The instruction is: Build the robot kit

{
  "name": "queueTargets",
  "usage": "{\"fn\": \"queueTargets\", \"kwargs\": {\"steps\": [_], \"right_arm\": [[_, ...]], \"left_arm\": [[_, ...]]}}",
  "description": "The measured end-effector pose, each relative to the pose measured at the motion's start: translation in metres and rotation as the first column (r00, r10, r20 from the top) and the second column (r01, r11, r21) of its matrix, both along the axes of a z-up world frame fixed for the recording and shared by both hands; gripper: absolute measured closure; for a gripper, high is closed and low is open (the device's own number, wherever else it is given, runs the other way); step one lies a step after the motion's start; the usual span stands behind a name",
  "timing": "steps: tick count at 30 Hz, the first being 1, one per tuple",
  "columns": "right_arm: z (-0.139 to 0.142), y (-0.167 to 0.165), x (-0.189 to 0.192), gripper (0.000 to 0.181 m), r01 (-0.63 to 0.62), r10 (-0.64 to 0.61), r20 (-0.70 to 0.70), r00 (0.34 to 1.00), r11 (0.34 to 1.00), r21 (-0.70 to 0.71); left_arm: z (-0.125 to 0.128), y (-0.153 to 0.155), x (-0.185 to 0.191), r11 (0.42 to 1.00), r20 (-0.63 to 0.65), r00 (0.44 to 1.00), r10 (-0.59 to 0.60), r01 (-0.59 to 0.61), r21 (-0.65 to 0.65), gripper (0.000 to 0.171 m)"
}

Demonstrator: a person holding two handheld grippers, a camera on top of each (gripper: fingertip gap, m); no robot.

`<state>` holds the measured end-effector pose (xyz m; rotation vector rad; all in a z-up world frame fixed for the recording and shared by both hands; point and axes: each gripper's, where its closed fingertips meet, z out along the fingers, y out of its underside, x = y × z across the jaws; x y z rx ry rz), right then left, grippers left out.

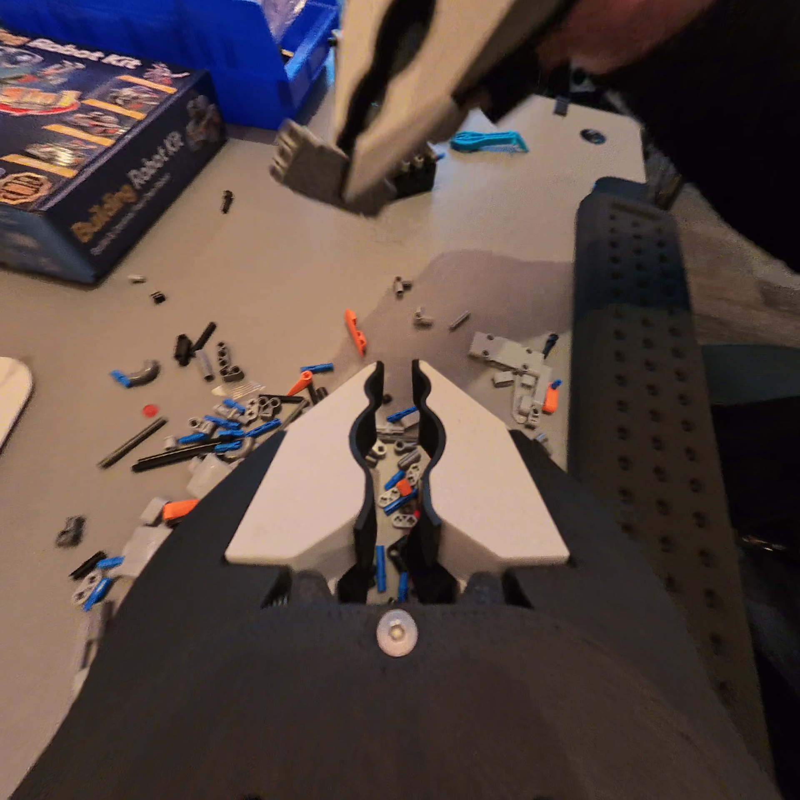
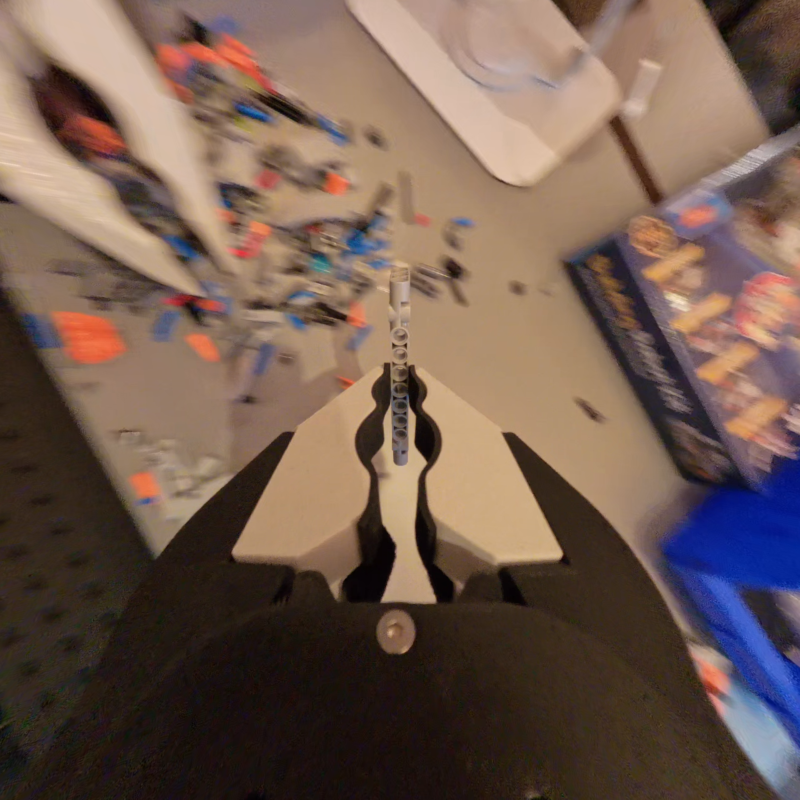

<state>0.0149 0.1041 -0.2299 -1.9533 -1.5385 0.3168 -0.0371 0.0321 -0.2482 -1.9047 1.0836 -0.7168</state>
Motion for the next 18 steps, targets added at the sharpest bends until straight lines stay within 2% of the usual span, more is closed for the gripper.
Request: {"fn": "queueTargets", "kwargs": {"steps": [3, 7, 11, 14, 18], "right_arm": [[-0.006, 0.057, 0.025, 0.177, 0.149, -0.155, 0.186, 0.970, 0.988, 0.045], [-0.025, 0.111, 0.045, 0.176, 0.254, -0.273, 0.413, 0.869, 0.962, 0.102], [-0.052, 0.145, 0.058, 0.176, 0.339, -0.347, 0.529, 0.775, 0.934, 0.117], [-0.068, 0.162, 0.066, 0.177, 0.389, -0.389, 0.568, 0.725, 0.912, 0.128], [-0.087, 0.172, 0.073, 0.176, 0.408, -0.386, 0.623, 0.680, 0.906, 0.116]], "left_arm": [[-0.004, 0.002, -0.005, 1.000, -0.037, 0.999, 0.023, -0.022, 0.018, 0.161], [-0.005, 0.003, -0.007, 0.998, -0.075, 0.996, 0.038, -0.034, 0.056, 0.162], [0.005, 0.006, -0.015, 0.992, -0.080, 0.994, 0.072, -0.064, 0.106, 0.164], [0.019, 0.007, -0.020, 0.987, -0.044, 0.994, 0.097, -0.090, 0.136, 0.165], [0.041, 0.008, -0.032, 0.964, -0.032, 0.987, 0.158, -0.148, 0.219, 0.167]]}}
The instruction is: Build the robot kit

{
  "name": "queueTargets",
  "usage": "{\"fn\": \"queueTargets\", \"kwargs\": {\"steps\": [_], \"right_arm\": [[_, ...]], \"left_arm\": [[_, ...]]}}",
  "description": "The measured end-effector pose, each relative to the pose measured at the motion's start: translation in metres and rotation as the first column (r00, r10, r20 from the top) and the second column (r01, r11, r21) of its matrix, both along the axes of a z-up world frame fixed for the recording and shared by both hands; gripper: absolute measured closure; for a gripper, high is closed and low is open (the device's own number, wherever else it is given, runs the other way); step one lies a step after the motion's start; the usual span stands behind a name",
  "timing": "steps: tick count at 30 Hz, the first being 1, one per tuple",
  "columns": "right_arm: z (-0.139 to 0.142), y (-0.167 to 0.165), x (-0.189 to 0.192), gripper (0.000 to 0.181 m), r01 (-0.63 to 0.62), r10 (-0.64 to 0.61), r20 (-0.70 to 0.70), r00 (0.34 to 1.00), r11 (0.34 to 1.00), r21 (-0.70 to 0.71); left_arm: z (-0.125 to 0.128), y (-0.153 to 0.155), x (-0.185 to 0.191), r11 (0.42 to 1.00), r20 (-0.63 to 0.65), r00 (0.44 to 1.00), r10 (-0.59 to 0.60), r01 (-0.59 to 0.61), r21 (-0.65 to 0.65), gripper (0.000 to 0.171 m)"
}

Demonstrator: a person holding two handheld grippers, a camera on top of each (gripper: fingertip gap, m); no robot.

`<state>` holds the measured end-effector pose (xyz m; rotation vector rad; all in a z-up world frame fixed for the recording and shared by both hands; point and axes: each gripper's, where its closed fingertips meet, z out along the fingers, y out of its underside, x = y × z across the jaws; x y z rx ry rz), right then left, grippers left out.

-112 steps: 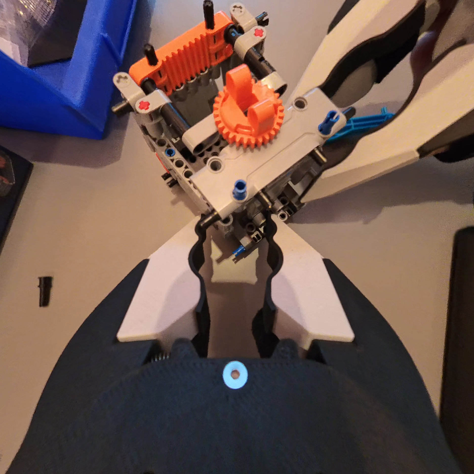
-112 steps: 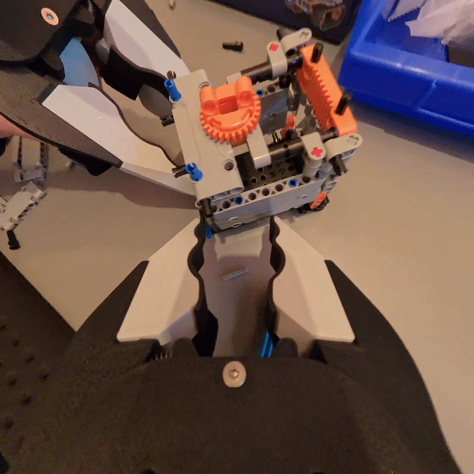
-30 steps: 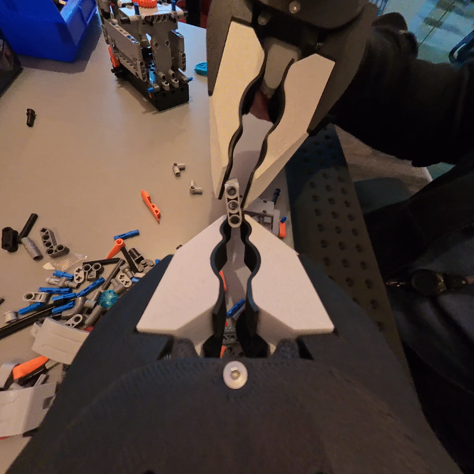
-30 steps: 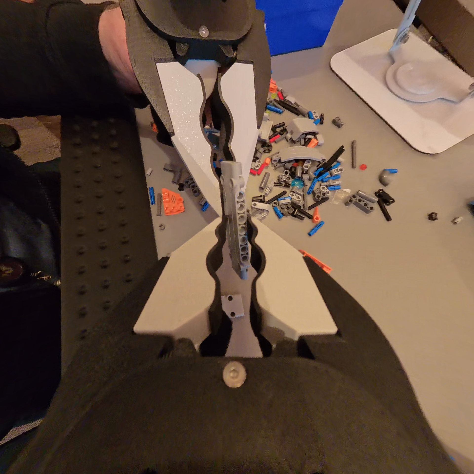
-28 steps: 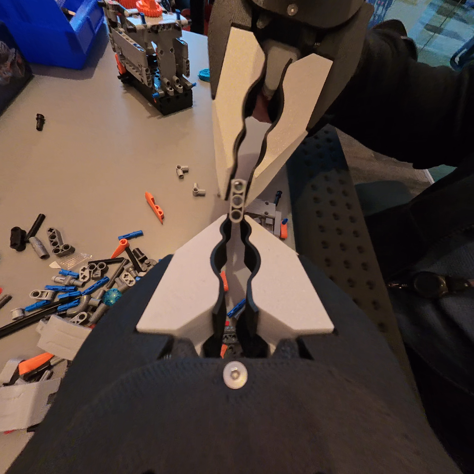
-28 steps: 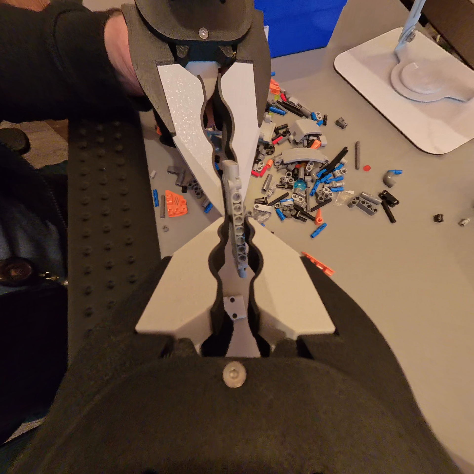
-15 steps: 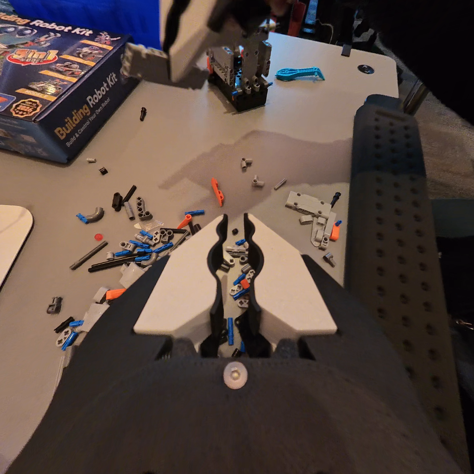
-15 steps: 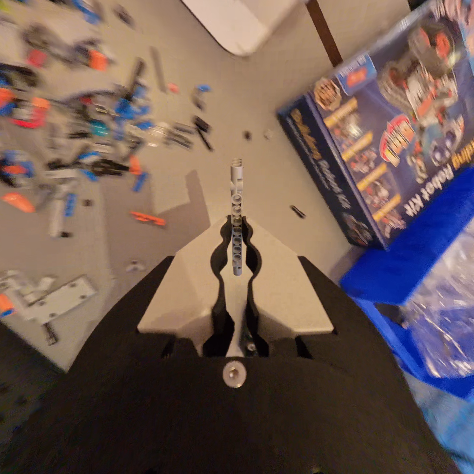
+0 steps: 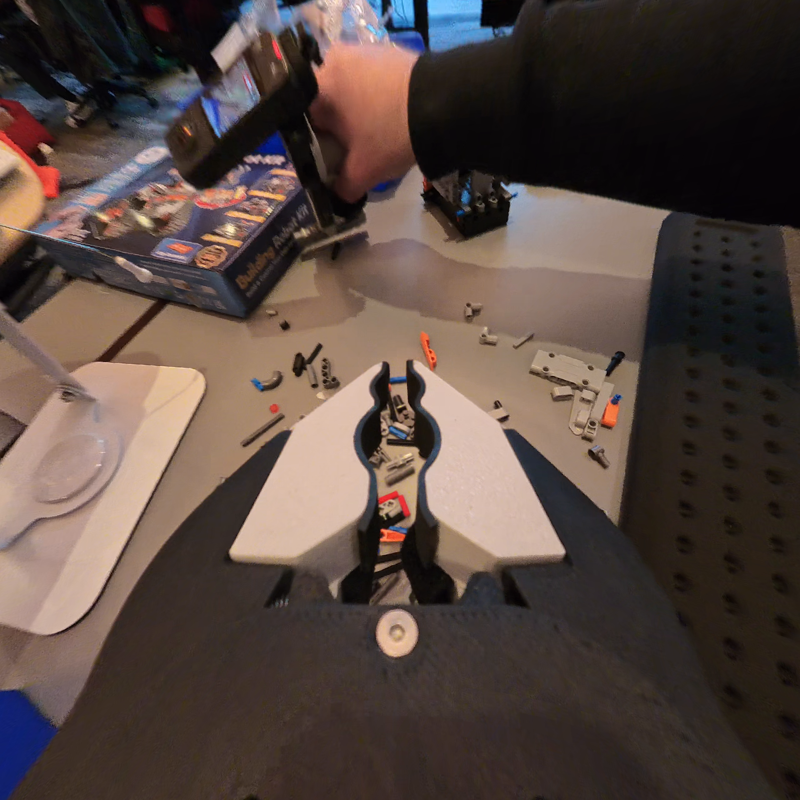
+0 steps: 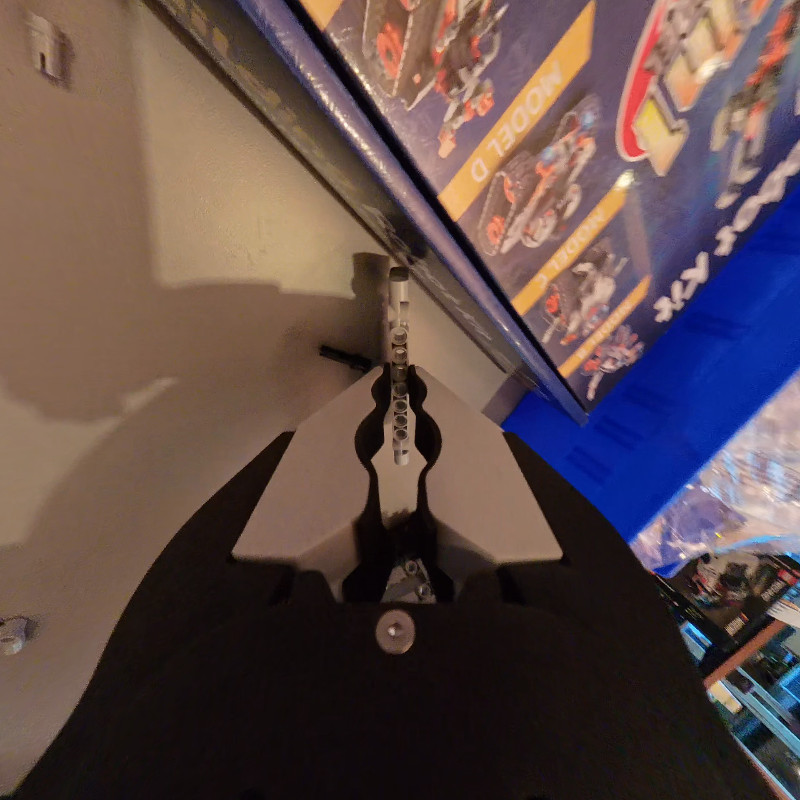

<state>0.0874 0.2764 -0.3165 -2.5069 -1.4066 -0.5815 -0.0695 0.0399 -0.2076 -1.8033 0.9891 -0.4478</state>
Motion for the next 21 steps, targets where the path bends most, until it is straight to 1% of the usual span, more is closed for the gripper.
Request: {"fn": "queueTargets", "kwargs": {"steps": [3, 9, 11, 18, 21], "right_arm": [[-0.007, 0.001, -0.003, 0.176, 0.003, -0.003, -0.006, 1.000, 1.000, -0.022], [-0.007, -0.018, -0.046, 0.176, -0.087, 0.078, -0.100, 0.992, 0.992, -0.094], [-0.006, -0.024, -0.064, 0.176, -0.119, 0.105, -0.129, 0.986, 0.987, -0.104], [-0.005, -0.045, -0.115, 0.176, -0.242, 0.221, -0.151, 0.964, 0.960, -0.140], [-0.005, -0.065, -0.136, 0.176, -0.310, 0.278, -0.184, 0.943, 0.935, -0.174]], "left_arm": [[0.019, -0.002, -0.007, 0.998, 0.034, 0.999, 0.030, -0.032, 0.058, 0.168], [0.051, -0.006, -0.023, 0.985, 0.095, 0.993, 0.076, -0.090, 0.149, 0.169], [0.058, -0.007, -0.030, 0.979, 0.110, 0.989, 0.094, -0.112, 0.169, 0.169], [0.079, -0.007, -0.056, 0.954, 0.153, 0.974, 0.164, -0.196, 0.228, 0.169], [0.087, -0.007, -0.070, 0.937, 0.170, 0.964, 0.205, -0.243, 0.251, 0.170]]}}
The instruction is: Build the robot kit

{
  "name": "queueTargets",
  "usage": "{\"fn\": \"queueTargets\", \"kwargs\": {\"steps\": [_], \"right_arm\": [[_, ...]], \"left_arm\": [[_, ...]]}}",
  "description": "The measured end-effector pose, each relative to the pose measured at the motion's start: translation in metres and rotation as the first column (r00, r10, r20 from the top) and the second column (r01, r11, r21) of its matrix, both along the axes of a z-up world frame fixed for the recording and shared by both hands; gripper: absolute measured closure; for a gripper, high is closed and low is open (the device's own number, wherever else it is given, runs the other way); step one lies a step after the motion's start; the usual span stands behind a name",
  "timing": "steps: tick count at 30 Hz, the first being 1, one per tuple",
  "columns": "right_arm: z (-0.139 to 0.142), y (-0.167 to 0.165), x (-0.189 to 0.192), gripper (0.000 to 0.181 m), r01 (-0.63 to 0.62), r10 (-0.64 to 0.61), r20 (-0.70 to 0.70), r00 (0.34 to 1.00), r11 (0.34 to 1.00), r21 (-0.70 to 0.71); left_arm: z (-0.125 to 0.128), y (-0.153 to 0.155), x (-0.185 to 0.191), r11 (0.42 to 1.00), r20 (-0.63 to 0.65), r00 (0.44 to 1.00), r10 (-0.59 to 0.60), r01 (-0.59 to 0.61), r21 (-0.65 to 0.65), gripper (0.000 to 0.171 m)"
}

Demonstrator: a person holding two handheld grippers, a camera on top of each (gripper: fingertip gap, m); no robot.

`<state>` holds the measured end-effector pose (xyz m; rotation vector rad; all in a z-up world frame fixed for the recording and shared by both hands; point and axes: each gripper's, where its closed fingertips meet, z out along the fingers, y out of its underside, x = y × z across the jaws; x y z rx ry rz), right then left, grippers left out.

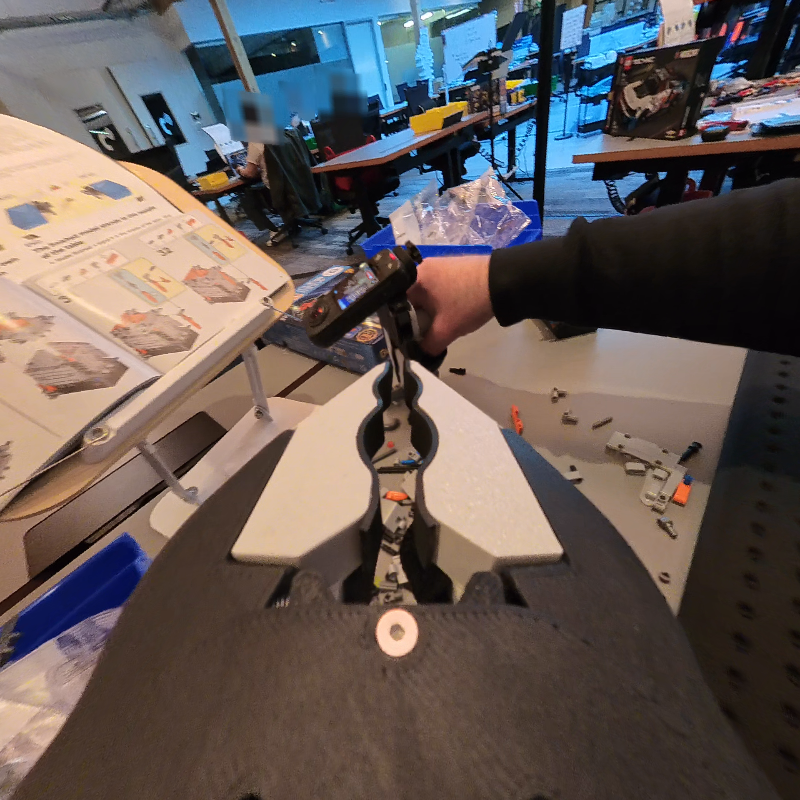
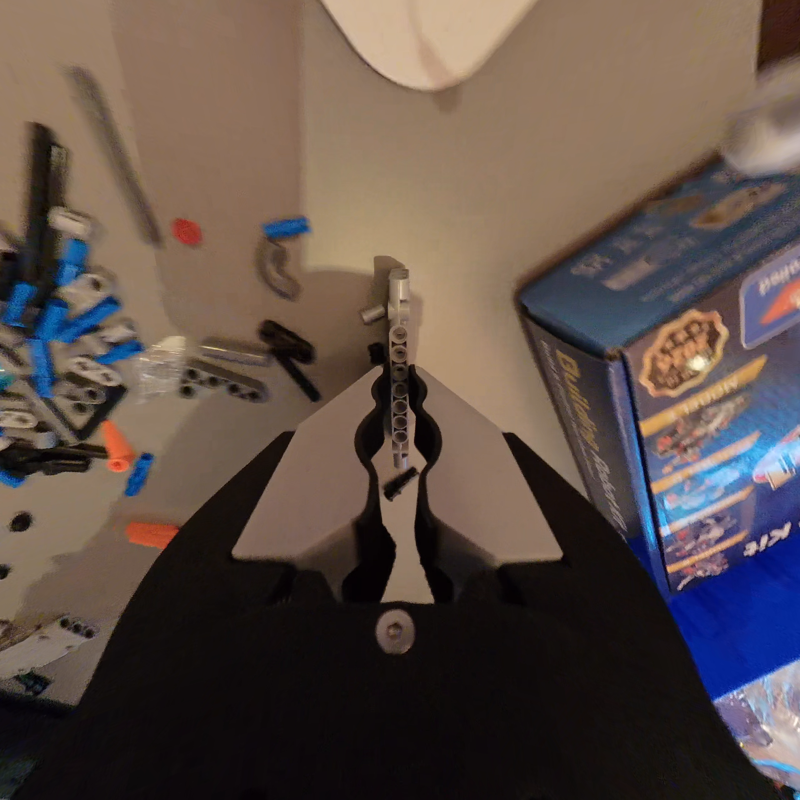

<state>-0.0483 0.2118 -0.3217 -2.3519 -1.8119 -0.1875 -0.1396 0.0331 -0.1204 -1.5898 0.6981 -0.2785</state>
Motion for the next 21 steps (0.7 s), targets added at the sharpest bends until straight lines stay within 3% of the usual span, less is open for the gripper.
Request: {"fn": "queueTargets", "kwargs": {"steps": [13, 21], "right_arm": [[0.000, -0.059, -0.075, 0.177, -0.240, 0.239, -0.031, 0.970, 0.970, -0.035], [0.002, -0.053, -0.112, 0.176, -0.258, 0.256, -0.054, 0.965, 0.966, -0.020]], "left_arm": [[0.022, -0.002, -0.060, 0.986, 0.079, 0.985, 0.155, -0.159, 0.051, 0.171], [0.024, -0.003, -0.089, 0.976, 0.143, 0.968, 0.209, -0.216, 0.036, 0.171]]}}
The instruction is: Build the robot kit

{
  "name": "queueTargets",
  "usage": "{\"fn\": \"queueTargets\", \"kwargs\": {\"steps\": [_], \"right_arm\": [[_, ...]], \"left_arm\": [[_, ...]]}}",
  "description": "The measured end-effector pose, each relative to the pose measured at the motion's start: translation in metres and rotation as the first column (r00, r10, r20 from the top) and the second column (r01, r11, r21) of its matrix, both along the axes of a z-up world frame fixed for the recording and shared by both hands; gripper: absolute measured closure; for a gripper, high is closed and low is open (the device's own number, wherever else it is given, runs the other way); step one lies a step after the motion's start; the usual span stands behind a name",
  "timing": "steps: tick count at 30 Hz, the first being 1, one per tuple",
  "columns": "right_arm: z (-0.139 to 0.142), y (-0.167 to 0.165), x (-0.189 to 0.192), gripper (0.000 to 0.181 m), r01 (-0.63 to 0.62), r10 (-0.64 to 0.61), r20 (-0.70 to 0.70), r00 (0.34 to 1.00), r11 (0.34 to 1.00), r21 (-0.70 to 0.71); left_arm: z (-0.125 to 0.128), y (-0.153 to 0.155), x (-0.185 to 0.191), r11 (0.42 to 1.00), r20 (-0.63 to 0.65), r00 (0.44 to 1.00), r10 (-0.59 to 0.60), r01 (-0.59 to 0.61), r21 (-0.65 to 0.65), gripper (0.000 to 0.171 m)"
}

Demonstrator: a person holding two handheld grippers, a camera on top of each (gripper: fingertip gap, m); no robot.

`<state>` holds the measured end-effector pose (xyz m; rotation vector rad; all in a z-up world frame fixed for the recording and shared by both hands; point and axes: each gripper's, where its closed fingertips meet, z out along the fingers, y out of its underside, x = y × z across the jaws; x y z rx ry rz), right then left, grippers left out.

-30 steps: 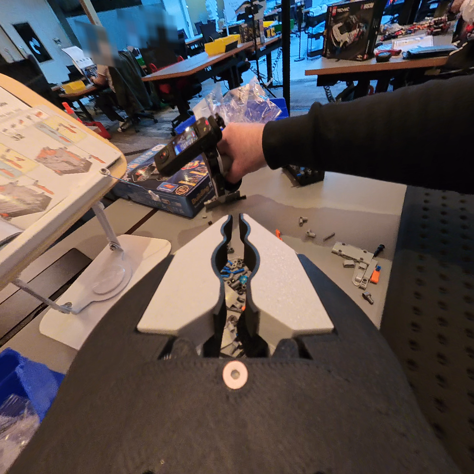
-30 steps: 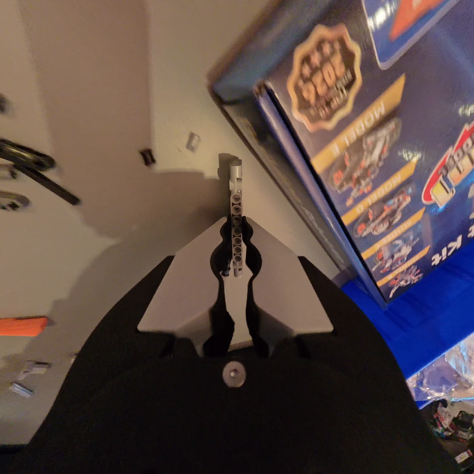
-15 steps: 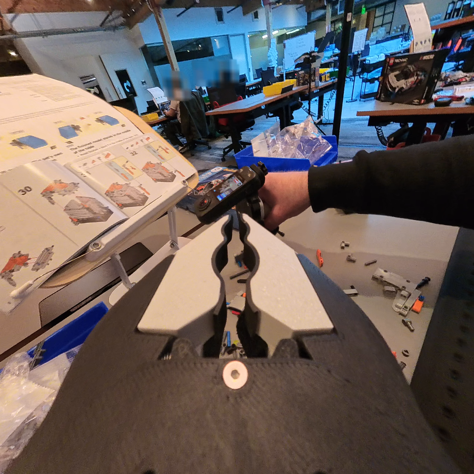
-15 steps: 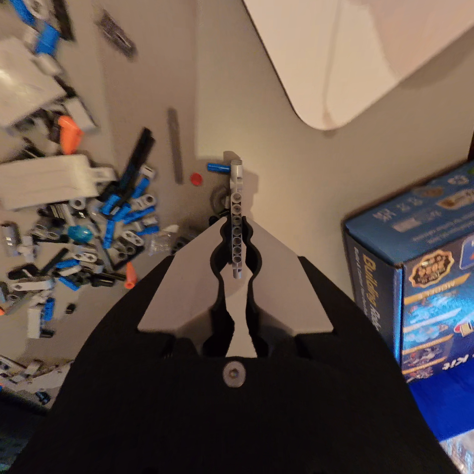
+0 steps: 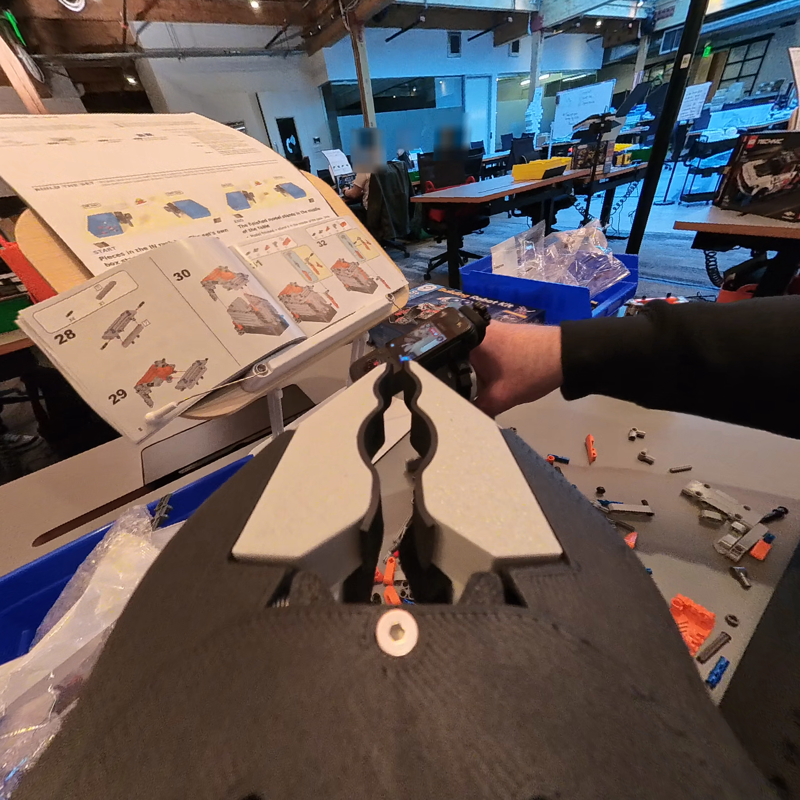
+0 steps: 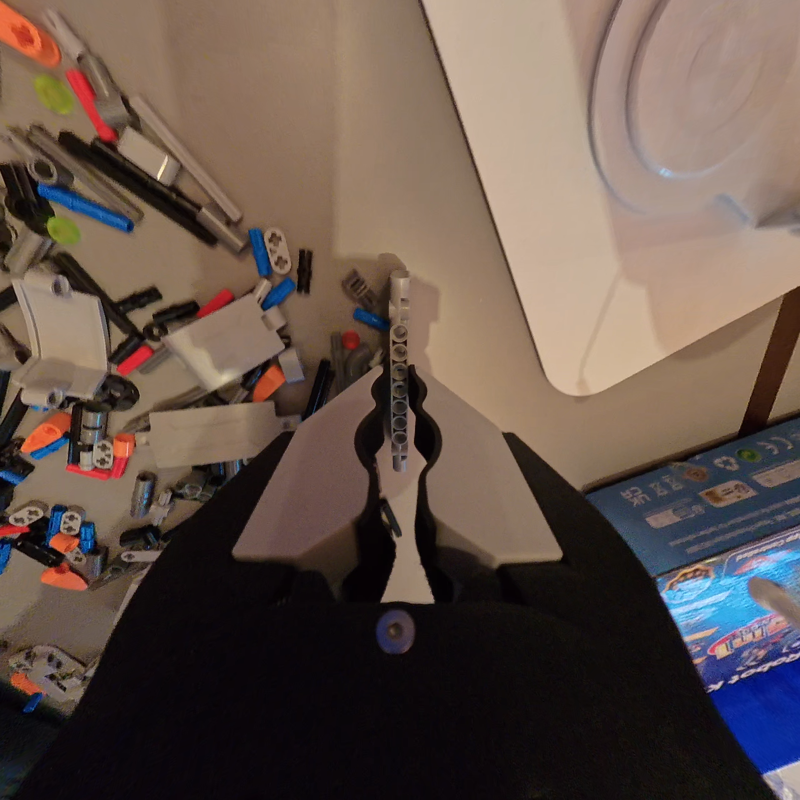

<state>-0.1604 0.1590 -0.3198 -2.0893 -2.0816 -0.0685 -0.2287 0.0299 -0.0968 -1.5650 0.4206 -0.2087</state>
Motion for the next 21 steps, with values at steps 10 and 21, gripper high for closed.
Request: {"fn": "queueTargets", "kwargs": {"steps": [10, 21], "right_arm": [[0.000, -0.050, -0.013, 0.177, -0.218, 0.219, 0.010, 0.976, 0.975, -0.049], [0.028, -0.064, 0.019, 0.176, -0.136, 0.127, -0.078, 0.989, 0.984, -0.112]], "left_arm": [[-0.002, 0.001, 0.000, 1.000, 0.018, 1.000, -0.021, 0.021, -0.009, 0.170], [-0.008, 0.003, 0.008, 0.999, 0.009, 0.999, -0.041, 0.041, -0.028, 0.170]]}}
